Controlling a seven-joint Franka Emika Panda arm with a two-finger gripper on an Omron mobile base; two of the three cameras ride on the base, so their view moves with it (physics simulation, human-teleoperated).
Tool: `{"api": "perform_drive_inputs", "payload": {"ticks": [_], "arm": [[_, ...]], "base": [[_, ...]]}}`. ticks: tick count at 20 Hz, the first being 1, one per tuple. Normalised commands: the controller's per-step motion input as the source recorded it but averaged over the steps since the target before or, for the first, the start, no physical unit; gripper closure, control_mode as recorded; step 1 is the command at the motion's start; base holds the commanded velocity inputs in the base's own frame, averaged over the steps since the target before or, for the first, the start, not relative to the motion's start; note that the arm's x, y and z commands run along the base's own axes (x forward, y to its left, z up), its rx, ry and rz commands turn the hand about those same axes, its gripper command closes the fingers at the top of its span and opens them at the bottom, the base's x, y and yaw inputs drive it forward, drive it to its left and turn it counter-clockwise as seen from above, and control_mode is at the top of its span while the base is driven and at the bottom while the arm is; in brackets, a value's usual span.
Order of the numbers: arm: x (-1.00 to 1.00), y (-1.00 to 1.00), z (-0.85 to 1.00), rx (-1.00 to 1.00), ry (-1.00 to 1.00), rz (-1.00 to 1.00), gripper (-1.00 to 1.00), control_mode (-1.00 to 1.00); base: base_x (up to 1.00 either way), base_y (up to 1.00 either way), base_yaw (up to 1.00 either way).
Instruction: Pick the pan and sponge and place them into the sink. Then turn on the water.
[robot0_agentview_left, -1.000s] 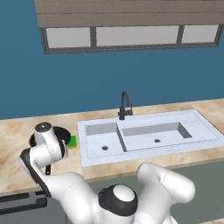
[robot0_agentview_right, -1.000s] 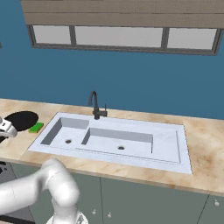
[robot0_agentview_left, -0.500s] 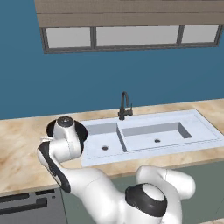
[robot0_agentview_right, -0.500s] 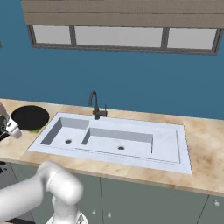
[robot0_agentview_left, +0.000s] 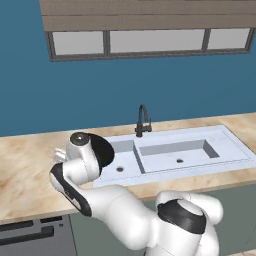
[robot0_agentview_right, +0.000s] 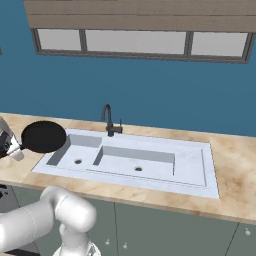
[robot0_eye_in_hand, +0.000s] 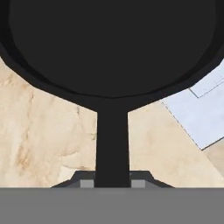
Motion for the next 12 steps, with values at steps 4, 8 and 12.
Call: {"api": "perform_drive_inputs", "payload": {"ticks": [4,8,12], "arm": [[0.04,-0.17,0.47,0.14,0.04,-0.27,1.0,-1.0],[0.04,-0.17,0.54,0.2,0.06,-0.27,1.0,-1.0],[0.1,-0.14,0.38,0.24,0.12,-0.26,1.0,-1.0]], "base": [[0.0,0.0,0.0],[0.0,0.0,0.0],[0.0,0.0,0.0]]}}
